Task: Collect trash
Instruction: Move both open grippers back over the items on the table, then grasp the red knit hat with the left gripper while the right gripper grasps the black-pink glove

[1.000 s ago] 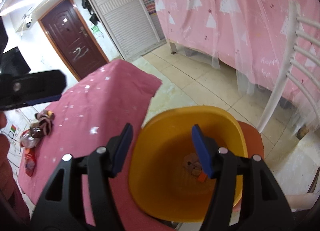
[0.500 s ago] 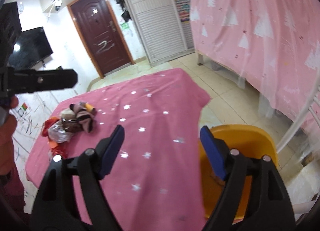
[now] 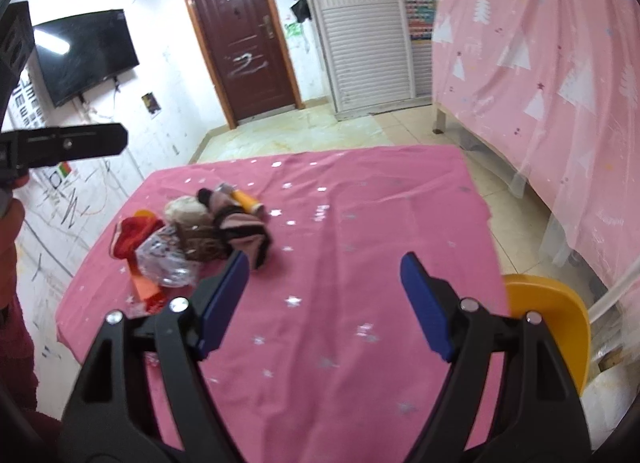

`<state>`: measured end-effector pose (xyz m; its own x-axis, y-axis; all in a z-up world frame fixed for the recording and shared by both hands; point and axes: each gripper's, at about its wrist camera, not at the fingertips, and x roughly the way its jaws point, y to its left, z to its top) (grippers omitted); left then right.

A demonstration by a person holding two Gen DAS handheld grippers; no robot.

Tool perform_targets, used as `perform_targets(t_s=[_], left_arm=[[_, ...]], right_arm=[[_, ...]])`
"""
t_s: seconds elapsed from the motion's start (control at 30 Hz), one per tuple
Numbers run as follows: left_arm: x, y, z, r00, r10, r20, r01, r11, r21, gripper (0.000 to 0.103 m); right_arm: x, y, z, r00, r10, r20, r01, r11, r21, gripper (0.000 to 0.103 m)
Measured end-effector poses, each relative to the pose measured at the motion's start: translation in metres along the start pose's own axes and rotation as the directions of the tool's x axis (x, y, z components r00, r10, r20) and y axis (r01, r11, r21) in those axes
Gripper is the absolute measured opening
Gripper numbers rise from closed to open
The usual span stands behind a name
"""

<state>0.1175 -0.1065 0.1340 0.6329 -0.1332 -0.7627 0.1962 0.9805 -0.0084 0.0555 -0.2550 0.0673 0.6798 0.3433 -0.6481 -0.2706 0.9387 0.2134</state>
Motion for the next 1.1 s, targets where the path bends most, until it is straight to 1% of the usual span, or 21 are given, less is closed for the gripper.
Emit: perform_targets(t_s=[0.2, 0.37, 0.47, 0.57, 0.67, 0.77, 0.8, 0.87, 0.9, 0.97, 1.0, 1.07, 1.1], left_arm=[[0.005, 0.046, -0.016, 0.999, 0.032, -0.030, -0.033, 0.998, -0.056, 0.078], [0.015, 0.072, -0.032, 0.997, 0.038, -0.064, -0.044, 0.995, -0.095, 0.078], [0.023, 0.087, -0.042, 0.995, 0.031, -0.093, -0.042, 0.992, -0.118, 0.078], [0.035, 0.096, -0.051, 0.992, 0.020, -0.122, -0.038, 0.988, -0.150, 0.078], [0.050, 0.110, -0.061, 0.988, -0.014, -0.157, -0.017, 0.981, -0.195, 0.078], [0.062, 0.115, -0.065, 0.984, -0.049, -0.173, 0.009, 0.975, -0.222, 0.076], [0.066, 0.115, -0.066, 0.983, -0.060, -0.174, 0.019, 0.973, -0.230, 0.074], [0.073, 0.116, -0.067, 0.978, -0.093, -0.186, 0.046, 0.968, -0.246, 0.058], [0.078, 0.115, -0.068, 0.974, -0.112, -0.197, 0.059, 0.965, -0.257, 0.053], [0.085, 0.115, -0.071, 0.969, -0.140, -0.206, 0.080, 0.958, -0.274, 0.036], [0.087, 0.115, -0.073, 0.969, -0.142, -0.203, 0.082, 0.957, -0.277, 0.033], [0.087, 0.116, -0.075, 0.970, -0.146, -0.195, 0.086, 0.954, -0.288, 0.024], [0.087, 0.117, -0.076, 0.970, -0.150, -0.190, 0.090, 0.952, -0.294, 0.021]], right_arm=[[0.017, 0.035, 0.007, 0.999, 0.028, -0.033, -0.030, 0.998, -0.060, 0.075], [0.034, 0.060, 0.012, 0.998, 0.027, -0.059, -0.033, 0.994, -0.101, 0.075], [0.043, 0.067, 0.016, 0.997, 0.022, -0.071, -0.029, 0.993, -0.110, 0.077], [0.051, 0.073, 0.020, 0.997, 0.010, -0.078, -0.019, 0.993, -0.120, 0.084], [0.060, 0.076, 0.025, 0.996, -0.011, -0.092, -0.001, 0.991, -0.136, 0.084], [0.069, 0.076, 0.030, 0.994, -0.020, -0.103, 0.006, 0.990, -0.140, 0.084], [0.073, 0.075, 0.031, 0.994, -0.023, -0.108, 0.008, 0.990, -0.138, 0.084], [0.082, 0.074, 0.032, 0.992, -0.029, -0.122, 0.012, 0.990, -0.137, 0.084], [0.088, 0.074, 0.033, 0.991, -0.031, -0.132, 0.012, 0.990, -0.139, 0.084], [0.096, 0.074, 0.034, 0.989, -0.036, -0.145, 0.014, 0.989, -0.146, 0.084], [0.101, 0.074, 0.035, 0.988, -0.039, -0.151, 0.016, 0.989, -0.150, 0.084], [0.108, 0.072, 0.036, 0.986, -0.037, -0.162, 0.013, 0.989, -0.148, 0.084], [0.112, 0.071, 0.037, 0.985, -0.039, -0.169, 0.014, 0.989, -0.148, 0.084]])
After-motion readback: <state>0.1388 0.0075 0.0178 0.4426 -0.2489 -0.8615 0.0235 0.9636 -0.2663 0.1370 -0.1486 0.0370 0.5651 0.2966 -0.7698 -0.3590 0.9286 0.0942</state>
